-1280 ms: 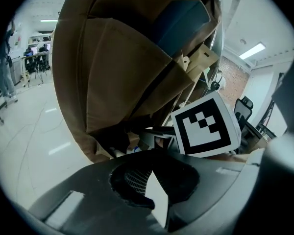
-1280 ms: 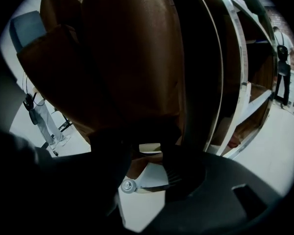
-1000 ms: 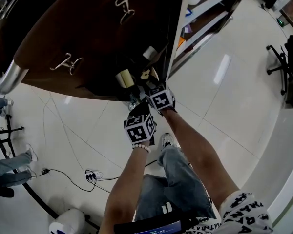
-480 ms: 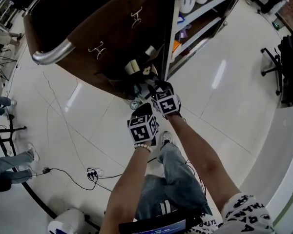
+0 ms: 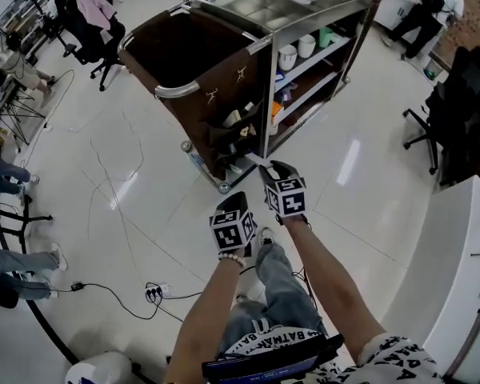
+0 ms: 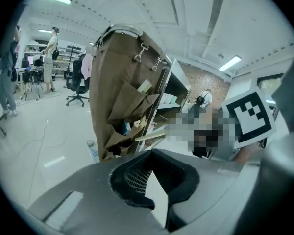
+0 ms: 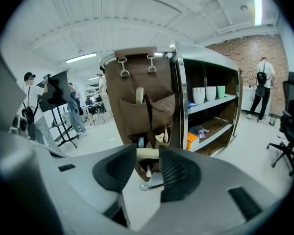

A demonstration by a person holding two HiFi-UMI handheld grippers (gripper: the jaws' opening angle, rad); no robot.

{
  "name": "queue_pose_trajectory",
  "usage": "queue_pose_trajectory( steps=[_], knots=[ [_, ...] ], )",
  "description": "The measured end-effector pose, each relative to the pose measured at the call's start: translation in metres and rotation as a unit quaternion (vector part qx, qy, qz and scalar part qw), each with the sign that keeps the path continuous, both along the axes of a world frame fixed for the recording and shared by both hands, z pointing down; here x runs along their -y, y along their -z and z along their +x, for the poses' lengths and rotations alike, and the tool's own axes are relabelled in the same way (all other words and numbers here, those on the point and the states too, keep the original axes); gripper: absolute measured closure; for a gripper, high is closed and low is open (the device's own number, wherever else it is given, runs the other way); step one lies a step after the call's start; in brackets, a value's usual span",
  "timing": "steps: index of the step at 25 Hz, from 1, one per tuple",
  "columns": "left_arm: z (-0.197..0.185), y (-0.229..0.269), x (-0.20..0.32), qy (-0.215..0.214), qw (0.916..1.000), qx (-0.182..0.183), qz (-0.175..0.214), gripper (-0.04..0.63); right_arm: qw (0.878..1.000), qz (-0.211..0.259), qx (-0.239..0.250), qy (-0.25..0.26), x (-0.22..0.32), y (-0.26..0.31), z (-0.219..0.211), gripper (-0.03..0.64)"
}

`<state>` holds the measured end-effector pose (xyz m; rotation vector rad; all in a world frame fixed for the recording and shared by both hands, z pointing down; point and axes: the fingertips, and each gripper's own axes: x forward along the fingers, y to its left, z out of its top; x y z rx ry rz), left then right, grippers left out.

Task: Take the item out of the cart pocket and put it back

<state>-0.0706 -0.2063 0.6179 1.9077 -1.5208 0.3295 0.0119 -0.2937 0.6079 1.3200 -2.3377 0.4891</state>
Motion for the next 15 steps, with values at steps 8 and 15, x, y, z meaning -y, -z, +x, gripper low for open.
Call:
queue_pose_trajectory(
  steps=[8,15],
  knots=[
    [-0.01,0.1,-0.099,-0.011,0.9989,-0.011,0.043,0.592,0.999,0.048,0.001,-0.008,-0.112,0.117,0.017,0.458],
    [-0.014,0.165,-0.163,-0.039,0.9956,-0.029,0.08,0.592,0.997,0.071,0.014,-0.002,-0.192,0.181,0.037,0.459]
  ],
)
